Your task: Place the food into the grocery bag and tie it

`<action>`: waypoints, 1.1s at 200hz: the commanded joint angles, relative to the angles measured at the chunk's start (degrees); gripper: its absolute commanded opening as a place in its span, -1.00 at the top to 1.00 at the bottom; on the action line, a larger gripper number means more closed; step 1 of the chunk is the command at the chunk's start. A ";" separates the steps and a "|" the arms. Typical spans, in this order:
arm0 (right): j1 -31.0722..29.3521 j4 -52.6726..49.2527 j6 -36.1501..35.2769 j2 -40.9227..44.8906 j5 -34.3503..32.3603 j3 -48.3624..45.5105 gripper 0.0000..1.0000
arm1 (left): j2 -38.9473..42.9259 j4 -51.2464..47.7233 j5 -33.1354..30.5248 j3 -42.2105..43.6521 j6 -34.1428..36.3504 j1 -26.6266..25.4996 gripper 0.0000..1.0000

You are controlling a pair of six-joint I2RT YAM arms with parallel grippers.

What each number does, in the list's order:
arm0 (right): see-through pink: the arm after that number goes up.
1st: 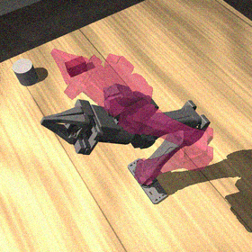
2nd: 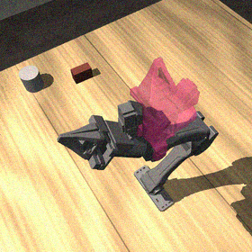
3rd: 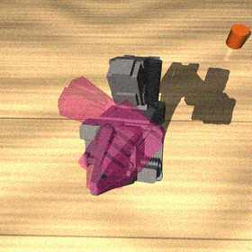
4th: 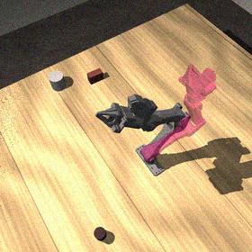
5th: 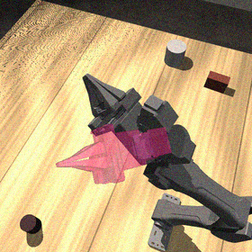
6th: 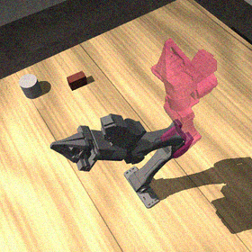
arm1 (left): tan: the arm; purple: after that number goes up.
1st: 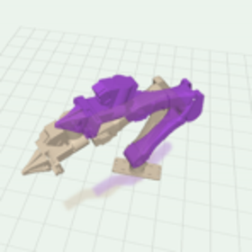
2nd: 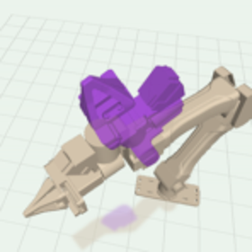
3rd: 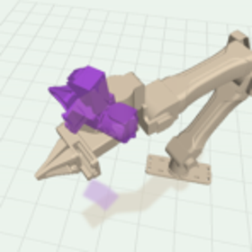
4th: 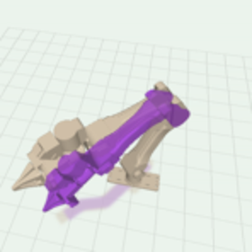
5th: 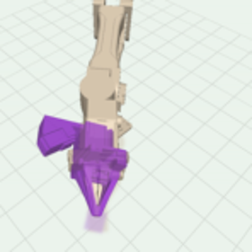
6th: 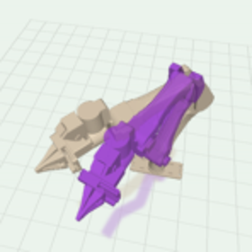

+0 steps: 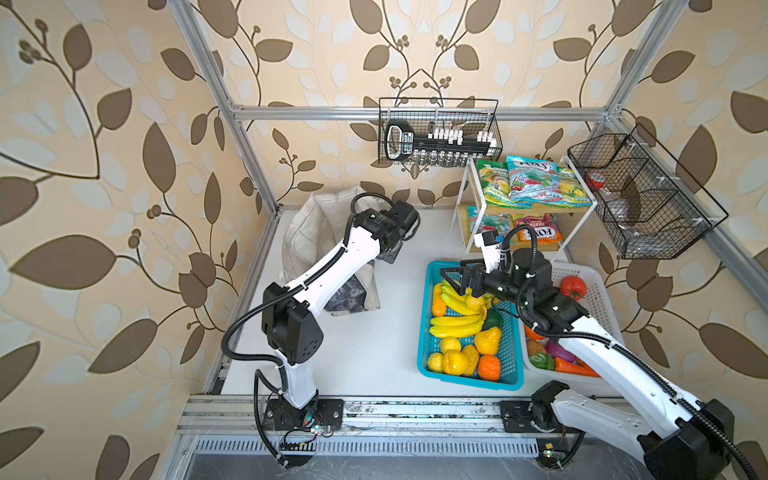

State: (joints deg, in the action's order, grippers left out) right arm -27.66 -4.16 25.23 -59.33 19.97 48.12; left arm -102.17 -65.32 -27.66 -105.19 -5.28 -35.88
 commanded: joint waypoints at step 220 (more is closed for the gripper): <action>-1.96 1.99 0.07 -7.60 -1.18 7.35 -1.00 | 30.62 14.65 26.11 13.01 -12.43 -2.76 -0.98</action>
State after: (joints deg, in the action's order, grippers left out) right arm -30.63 -0.60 26.52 -67.35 19.51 51.94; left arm -78.37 -59.64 -7.46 -89.80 -18.20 -41.95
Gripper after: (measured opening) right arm 0.998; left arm 0.987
